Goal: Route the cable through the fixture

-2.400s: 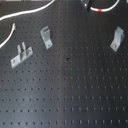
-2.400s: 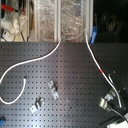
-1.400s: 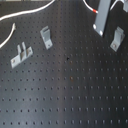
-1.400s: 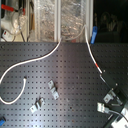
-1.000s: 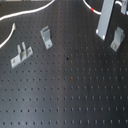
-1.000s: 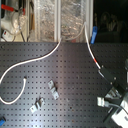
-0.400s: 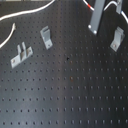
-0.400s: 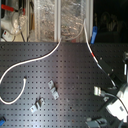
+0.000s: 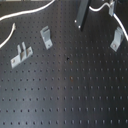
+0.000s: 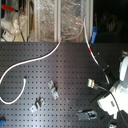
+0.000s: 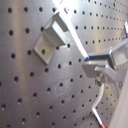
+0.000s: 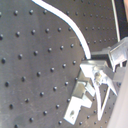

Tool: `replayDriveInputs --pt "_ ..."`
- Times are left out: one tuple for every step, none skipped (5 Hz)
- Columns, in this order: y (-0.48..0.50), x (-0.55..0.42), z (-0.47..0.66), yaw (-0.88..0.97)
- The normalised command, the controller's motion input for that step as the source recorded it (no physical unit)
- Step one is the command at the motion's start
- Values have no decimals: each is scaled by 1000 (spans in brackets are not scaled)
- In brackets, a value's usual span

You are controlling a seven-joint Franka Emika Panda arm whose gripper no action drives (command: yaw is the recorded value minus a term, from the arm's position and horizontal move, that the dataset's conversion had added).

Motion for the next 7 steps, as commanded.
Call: replayDriveInputs --pt "0 0 0 6" --pt "-187 18 3 -406" --pt "-171 3 49 -766" --pt "-76 -75 11 -406" --pt "-14 -12 0 0" --pt "-29 -241 -7 303" --pt "102 -233 3 343"
